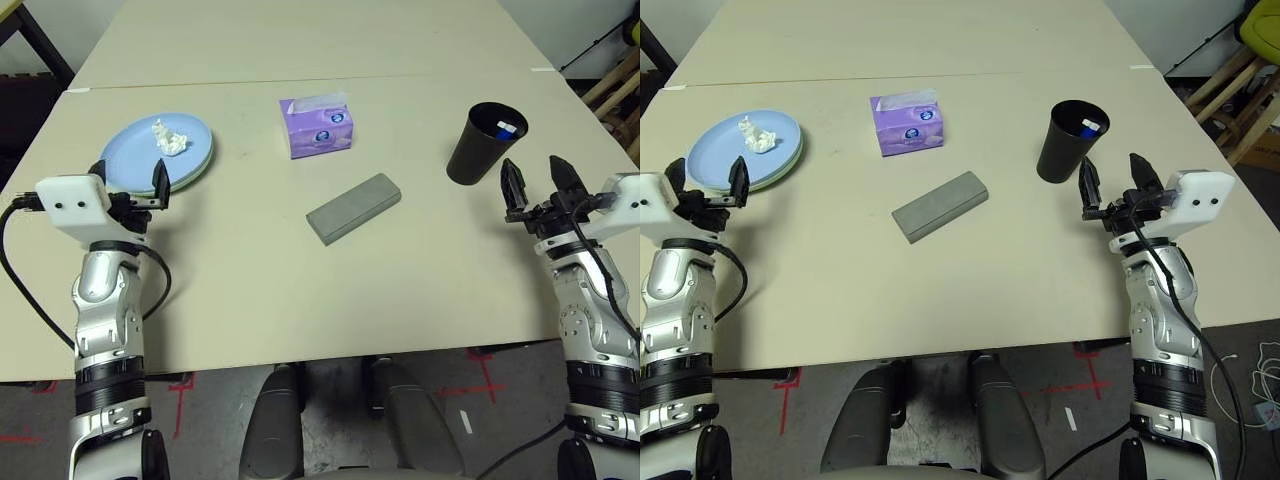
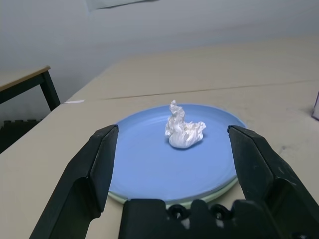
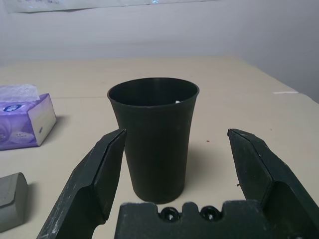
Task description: Organize and tidy the items on the table.
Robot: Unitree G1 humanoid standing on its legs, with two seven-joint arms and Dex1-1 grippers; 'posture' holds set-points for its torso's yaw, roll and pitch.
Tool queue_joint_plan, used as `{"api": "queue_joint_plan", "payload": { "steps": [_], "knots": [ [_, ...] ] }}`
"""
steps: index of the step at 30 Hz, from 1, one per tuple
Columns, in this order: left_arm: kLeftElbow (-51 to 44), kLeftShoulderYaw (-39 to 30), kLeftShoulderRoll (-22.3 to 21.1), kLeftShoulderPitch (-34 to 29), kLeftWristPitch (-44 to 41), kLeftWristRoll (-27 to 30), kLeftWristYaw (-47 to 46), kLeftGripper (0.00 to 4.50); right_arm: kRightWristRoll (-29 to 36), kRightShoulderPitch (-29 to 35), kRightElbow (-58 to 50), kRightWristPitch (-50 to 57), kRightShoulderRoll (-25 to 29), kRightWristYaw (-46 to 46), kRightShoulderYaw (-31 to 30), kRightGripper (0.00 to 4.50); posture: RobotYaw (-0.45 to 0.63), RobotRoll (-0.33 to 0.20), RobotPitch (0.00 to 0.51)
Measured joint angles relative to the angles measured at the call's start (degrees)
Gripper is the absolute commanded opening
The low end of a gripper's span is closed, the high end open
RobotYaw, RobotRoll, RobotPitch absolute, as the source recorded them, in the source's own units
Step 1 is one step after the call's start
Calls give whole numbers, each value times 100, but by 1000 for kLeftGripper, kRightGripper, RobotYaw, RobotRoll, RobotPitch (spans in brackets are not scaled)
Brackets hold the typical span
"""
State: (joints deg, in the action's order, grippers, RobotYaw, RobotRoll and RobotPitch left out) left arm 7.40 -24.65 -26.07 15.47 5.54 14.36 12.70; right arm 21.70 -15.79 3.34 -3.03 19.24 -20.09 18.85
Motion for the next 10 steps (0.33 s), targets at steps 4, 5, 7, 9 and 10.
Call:
{"api": "queue_joint_plan", "payload": {
  "steps": [4,5,7,9,10],
  "knots": [
    [0,-3,-59,-22,-48,107,144,4500,13,-18,1,4,49,-48,0,4474,102,0,200],
    [0,-3,-91,-22,-65,134,186,4500,16,-28,2,6,54,-53,0,4474,101,0,196],
    [0,-2,-125,-20,-93,168,251,4500,18,-35,2,7,67,-65,0,4474,98,0,196],
    [2,-2,-125,-20,-119,209,304,4500,21,-37,2,12,67,-70,0,4474,97,0,198],
    [2,-2,-126,-18,-132,226,320,4500,21,-38,2,15,67,-71,0,4474,97,0,197]
  ]
}}
